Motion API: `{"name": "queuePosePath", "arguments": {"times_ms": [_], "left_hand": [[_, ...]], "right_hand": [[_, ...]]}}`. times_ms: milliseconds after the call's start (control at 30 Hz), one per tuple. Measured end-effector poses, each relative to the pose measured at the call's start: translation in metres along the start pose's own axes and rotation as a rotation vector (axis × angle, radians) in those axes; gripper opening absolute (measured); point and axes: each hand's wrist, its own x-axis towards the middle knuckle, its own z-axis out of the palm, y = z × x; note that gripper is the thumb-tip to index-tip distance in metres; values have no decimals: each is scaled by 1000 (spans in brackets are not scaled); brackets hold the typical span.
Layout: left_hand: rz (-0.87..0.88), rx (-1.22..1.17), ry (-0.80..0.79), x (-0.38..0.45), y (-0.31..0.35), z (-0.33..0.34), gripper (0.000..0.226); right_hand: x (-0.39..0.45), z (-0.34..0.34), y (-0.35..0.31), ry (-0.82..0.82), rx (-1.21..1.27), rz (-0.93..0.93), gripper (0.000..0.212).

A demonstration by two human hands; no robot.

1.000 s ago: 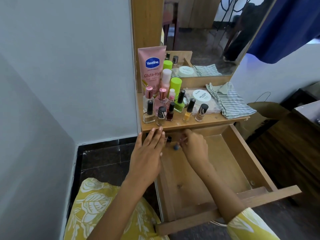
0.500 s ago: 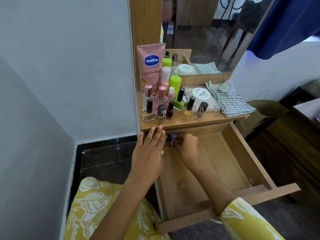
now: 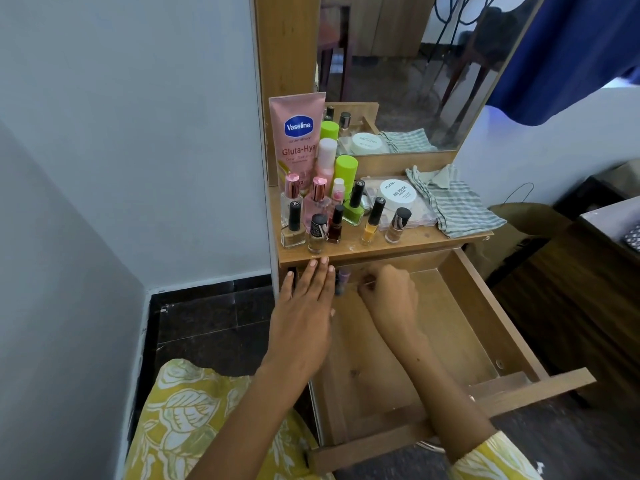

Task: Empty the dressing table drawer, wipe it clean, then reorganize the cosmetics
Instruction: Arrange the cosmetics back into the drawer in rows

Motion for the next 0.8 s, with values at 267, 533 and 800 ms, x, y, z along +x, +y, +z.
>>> {"name": "queuePosePath", "arguments": {"times_ms": [267, 533, 800], "left_hand": [[17, 87, -99, 12, 6, 6, 66], [-4, 103, -131, 15, 10, 4, 62], [-6, 110, -152, 16, 8, 4, 61]], "right_hand": [[-3, -31, -30, 399, 207, -451, 22], [26, -39, -50, 416, 73, -406, 49], [46, -42, -56, 289, -84, -426, 71]]}}
